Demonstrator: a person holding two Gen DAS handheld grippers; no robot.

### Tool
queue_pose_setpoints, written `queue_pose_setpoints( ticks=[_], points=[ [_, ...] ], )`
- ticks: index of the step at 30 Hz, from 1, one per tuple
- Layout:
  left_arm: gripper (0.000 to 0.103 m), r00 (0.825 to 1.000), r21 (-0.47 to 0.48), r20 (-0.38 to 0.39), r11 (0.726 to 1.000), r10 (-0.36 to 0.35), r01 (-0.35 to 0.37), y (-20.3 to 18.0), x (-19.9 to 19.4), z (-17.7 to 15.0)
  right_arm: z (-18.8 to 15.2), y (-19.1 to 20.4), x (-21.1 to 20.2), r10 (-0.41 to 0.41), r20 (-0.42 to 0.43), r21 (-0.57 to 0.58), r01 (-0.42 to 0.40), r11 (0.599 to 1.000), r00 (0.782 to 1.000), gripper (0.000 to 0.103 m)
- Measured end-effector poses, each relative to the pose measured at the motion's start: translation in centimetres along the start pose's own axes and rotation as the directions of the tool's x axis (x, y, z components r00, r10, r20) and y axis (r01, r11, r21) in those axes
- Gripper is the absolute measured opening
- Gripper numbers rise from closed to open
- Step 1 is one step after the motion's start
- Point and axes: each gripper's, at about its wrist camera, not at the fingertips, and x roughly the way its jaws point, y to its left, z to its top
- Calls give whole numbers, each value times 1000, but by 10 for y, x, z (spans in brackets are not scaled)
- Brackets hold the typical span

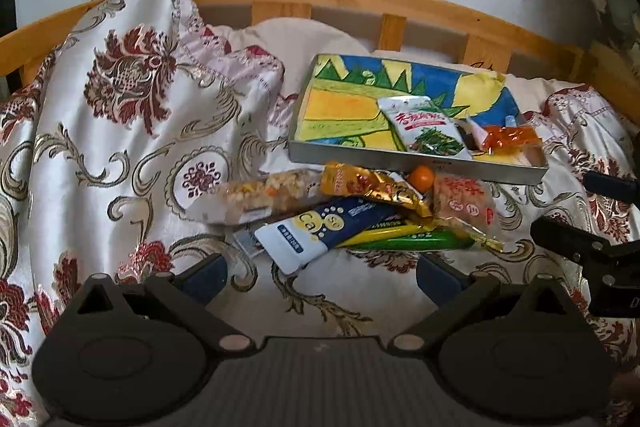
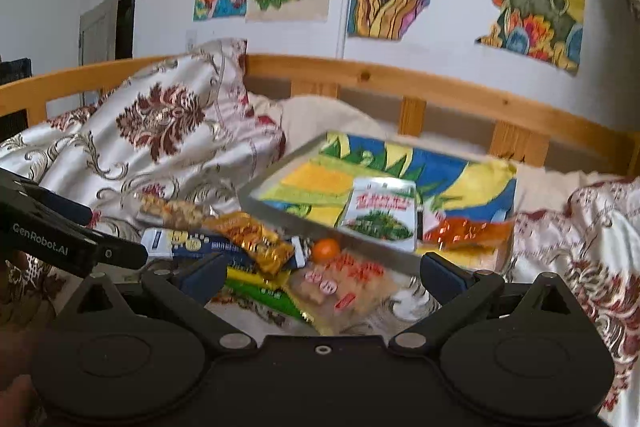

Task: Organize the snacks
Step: 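Move the right tool toward the clear red-printed bag while the left tool approaches the blue Ca stick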

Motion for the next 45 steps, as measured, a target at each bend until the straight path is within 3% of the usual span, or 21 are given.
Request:
queue_pose_setpoints(
  ticks=[8, 19, 32, 38, 45],
  points=[
    [102, 999, 2, -28, 1000, 22, -21, -2, 8, 0, -4, -4, 13, 2, -76, 27, 0, 1000, 997, 102],
    [102, 999, 4, -33, 1000, 7, -7, -9, 17, 1, -6, -13, 21, 40, -115, 83, -31, 996, 993, 102],
    [102, 999, 40, -37, 999, -4, 6, -14, 42, 7, -5, -35, 32, 13, -127, 161, 8, 987, 992, 102],
    [102, 999, 129, -36, 991, -36, 40, -11, 61, 18, -6, -56, 54, 34, -149, 256, 5, 967, 988, 102],
    [102, 984, 284, -167, 953, -57, 104, -16, 92, 32, -9, -61, 91, 61, -165, 279, -13, 960, 984, 102]
  ],
)
